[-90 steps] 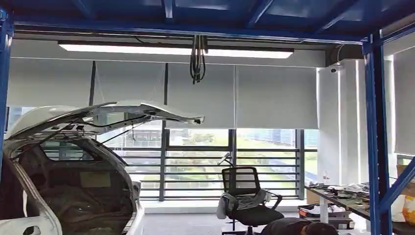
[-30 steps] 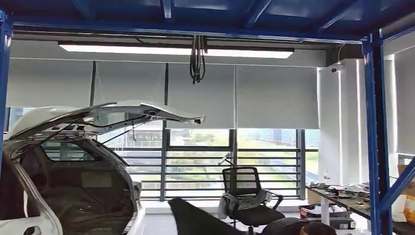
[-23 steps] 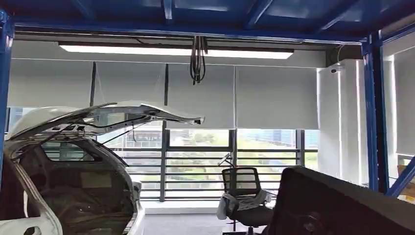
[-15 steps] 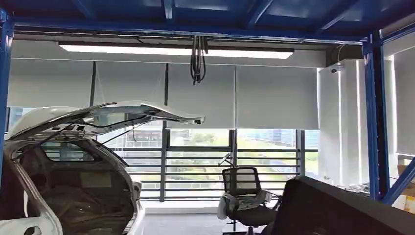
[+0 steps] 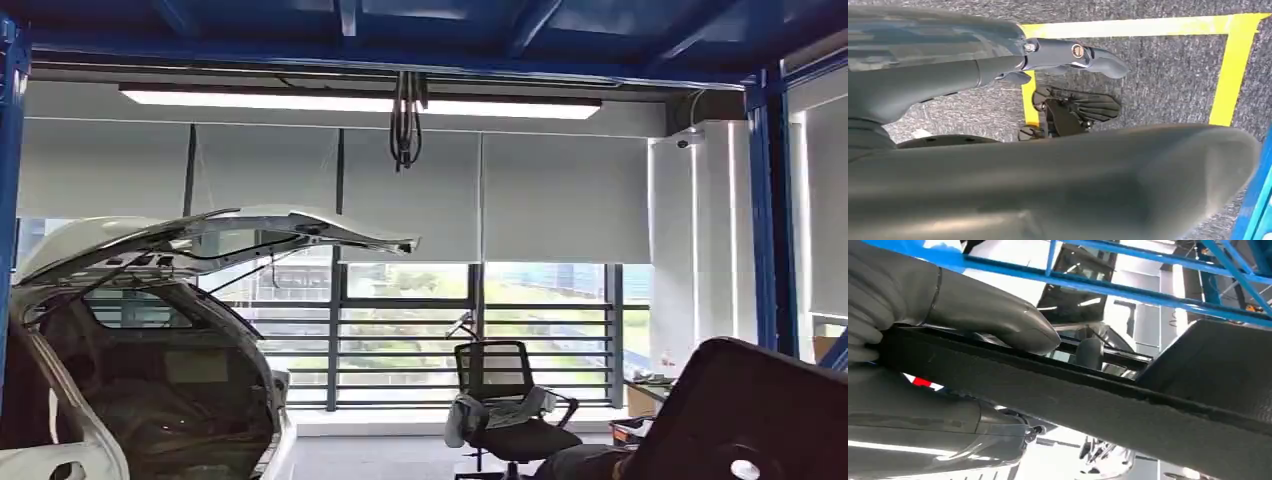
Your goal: Take the parts from the cabinet and place them on the table.
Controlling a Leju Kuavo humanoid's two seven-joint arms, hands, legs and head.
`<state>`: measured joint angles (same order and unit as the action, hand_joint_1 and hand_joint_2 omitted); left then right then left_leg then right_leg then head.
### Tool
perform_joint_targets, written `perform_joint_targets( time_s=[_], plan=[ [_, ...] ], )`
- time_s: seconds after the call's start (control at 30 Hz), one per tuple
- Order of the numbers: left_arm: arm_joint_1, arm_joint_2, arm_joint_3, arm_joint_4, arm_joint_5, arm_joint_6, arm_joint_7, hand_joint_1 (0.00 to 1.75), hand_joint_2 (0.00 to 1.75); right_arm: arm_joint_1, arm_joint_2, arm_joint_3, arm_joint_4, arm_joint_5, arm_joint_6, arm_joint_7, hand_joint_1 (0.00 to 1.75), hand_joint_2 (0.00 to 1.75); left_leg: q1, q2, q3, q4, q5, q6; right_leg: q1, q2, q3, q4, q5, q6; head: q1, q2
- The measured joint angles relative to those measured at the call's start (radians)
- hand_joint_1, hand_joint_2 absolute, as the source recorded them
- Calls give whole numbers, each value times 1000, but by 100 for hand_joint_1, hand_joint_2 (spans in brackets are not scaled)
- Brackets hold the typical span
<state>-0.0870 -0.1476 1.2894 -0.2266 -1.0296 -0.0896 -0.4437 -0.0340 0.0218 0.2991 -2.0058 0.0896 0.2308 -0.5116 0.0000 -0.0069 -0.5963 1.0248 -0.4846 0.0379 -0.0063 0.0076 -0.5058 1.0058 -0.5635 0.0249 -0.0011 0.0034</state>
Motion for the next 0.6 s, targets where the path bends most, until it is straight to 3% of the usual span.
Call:
perform_joint_targets(
  time_s=[0.03,0.07,0.13,0.17,0.2,0.23,0.3,0.33,0.37,0.4,0.5,0.53,0.6],
  plan=[
    [0,0,0,0,0,0,0,0,175,0,0,-3,0,-3,0,1,175,175,2,1,5,-5,1,2,0,-2,-7,24,-15,4,0,0],
    [-1,0,0,0,0,2,0,0,175,0,0,-3,0,-2,2,1,175,175,5,2,5,-5,0,3,-2,-2,-35,80,-48,7,0,0],
    [-1,0,0,0,0,3,0,0,175,5,0,-4,0,-3,3,1,175,175,7,3,5,-5,0,3,-8,-2,-123,243,-116,13,0,0],
    [0,0,0,0,0,3,0,0,175,6,0,-5,2,-3,6,2,175,175,9,3,5,-4,-1,1,-10,-3,-158,301,-127,16,0,0],
    [1,0,0,0,0,3,0,0,175,7,0,-5,4,-5,8,2,175,175,11,3,7,-4,-3,-2,-13,-3,-172,313,-112,19,0,0],
    [2,0,0,0,0,2,0,0,175,7,0,-5,5,-6,9,4,175,175,14,2,10,-3,-5,-5,-15,-3,-161,274,-73,21,0,0],
    [2,0,0,0,0,-2,0,0,175,6,0,-5,5,-8,11,5,175,175,22,1,21,-1,-13,-17,-20,-5,-91,98,37,27,0,0],
    [2,0,0,0,0,-4,0,0,175,5,0,-6,5,-8,12,5,175,175,22,0,23,-1,-18,-25,-21,-7,-65,37,56,29,0,0],
    [0,2,0,0,0,-5,0,0,175,4,1,-6,7,-9,12,5,175,175,16,-1,21,6,-19,-33,-12,-5,-63,24,52,23,0,0],
    [1,2,0,0,0,-5,0,0,175,5,1,-6,8,-9,13,6,175,175,17,-1,19,2,-16,-39,-13,-3,-68,29,49,10,0,0],
    [1,2,0,0,-1,-5,-1,0,175,4,2,-8,8,-10,17,6,175,175,21,1,21,-3,-16,-52,-13,-1,-70,25,53,-9,0,0],
    [0,2,0,0,-2,-5,-1,0,175,3,2,-9,8,-12,18,6,175,175,21,2,16,12,-35,-56,-16,-3,-68,22,55,-14,0,0],
    [0,2,0,0,-3,-5,-1,0,175,3,4,-11,8,-12,21,6,175,175,21,2,-37,135,-109,-58,-13,-7,-69,22,54,-25,0,0]
  ],
)
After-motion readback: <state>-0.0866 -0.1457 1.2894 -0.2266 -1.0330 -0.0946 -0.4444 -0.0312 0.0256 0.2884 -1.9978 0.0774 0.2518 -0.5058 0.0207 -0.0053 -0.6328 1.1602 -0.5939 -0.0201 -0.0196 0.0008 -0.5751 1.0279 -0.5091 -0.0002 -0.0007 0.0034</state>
